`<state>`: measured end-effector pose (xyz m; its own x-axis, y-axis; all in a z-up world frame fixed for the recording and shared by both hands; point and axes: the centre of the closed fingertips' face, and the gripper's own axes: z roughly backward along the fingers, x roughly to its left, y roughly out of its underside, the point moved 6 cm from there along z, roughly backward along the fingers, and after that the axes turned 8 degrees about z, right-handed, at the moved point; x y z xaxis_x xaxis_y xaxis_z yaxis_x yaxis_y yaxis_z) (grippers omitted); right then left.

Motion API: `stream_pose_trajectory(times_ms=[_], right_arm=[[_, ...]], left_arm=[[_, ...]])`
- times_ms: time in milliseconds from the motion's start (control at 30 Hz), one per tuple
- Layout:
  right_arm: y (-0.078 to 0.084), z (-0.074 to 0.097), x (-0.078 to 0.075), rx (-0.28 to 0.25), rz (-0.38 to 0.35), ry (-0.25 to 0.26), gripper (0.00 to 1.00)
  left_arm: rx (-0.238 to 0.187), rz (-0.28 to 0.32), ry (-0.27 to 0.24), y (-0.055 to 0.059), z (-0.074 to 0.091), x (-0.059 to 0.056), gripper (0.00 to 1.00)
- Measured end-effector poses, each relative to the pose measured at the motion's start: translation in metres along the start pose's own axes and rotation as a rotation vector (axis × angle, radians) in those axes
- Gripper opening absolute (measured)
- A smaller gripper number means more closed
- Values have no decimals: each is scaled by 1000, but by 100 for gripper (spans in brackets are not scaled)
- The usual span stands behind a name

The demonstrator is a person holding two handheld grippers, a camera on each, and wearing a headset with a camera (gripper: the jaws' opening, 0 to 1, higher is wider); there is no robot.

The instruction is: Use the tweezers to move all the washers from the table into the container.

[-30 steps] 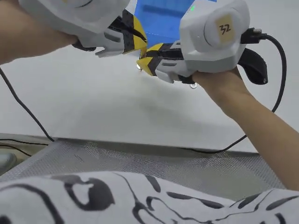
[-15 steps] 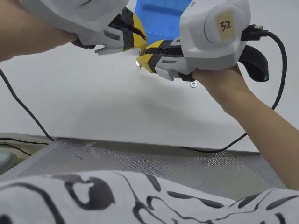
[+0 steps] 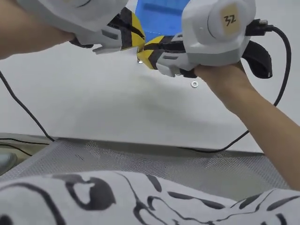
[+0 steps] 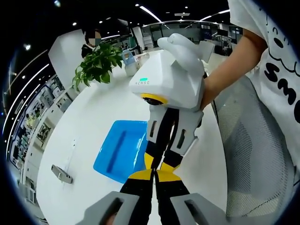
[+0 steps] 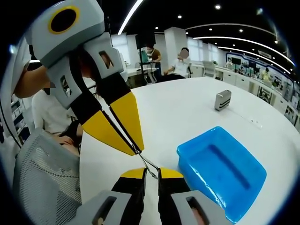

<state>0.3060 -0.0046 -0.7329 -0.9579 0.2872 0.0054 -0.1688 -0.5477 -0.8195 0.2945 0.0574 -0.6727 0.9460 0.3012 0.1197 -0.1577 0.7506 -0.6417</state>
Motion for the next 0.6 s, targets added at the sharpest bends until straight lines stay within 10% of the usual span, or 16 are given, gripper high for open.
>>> stream_pose_trajectory(times_ms=[600], right_arm=[[-1,-1,-1,-7,9,-10,6]], left_arm=[[-24,55,31,1,-2,5,0]])
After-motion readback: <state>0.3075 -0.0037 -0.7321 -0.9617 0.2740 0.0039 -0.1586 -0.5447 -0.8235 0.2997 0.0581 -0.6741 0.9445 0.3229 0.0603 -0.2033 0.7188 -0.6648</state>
